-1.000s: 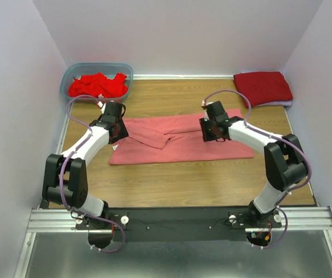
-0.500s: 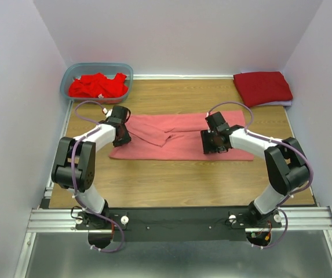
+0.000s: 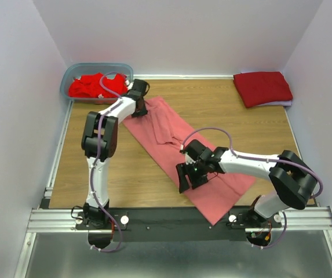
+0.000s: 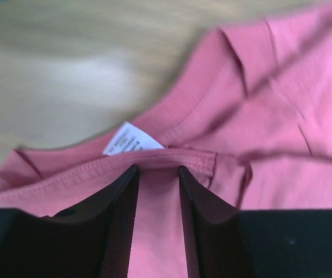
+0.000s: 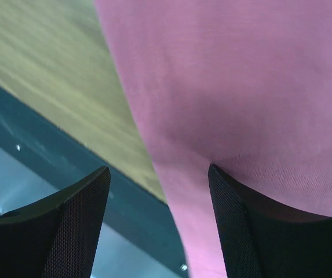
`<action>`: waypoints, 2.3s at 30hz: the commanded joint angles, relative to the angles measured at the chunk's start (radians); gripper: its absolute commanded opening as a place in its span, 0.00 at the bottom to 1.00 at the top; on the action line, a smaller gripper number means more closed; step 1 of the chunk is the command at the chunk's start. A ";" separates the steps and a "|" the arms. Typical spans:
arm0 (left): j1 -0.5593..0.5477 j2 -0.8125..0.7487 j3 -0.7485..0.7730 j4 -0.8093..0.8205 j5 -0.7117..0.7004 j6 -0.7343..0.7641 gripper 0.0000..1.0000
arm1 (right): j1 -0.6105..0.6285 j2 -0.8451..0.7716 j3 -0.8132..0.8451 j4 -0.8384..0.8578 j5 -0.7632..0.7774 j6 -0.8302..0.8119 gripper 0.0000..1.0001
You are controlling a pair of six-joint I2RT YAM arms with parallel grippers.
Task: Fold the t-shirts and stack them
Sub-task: Fold the tshirt
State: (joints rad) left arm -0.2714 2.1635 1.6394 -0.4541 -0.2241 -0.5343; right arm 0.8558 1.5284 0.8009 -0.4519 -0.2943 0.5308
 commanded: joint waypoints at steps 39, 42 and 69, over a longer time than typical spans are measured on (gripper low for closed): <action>-0.058 -1.206 -0.906 0.333 -0.164 0.183 0.92 | -0.446 1.001 1.230 0.125 -0.189 -0.103 0.35; -0.058 -1.219 -0.920 0.357 -0.140 0.204 0.92 | -0.510 1.044 1.258 0.157 -0.109 -0.048 0.36; -0.058 -1.229 -0.928 0.391 0.014 0.243 0.88 | -0.609 0.265 0.531 0.044 0.075 -0.135 0.63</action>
State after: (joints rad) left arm -0.3275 0.9554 0.7216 -0.0830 -0.2481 -0.2993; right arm 0.2165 1.8973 1.4979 -0.2703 -0.3336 0.4519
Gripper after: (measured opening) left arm 0.878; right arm 0.633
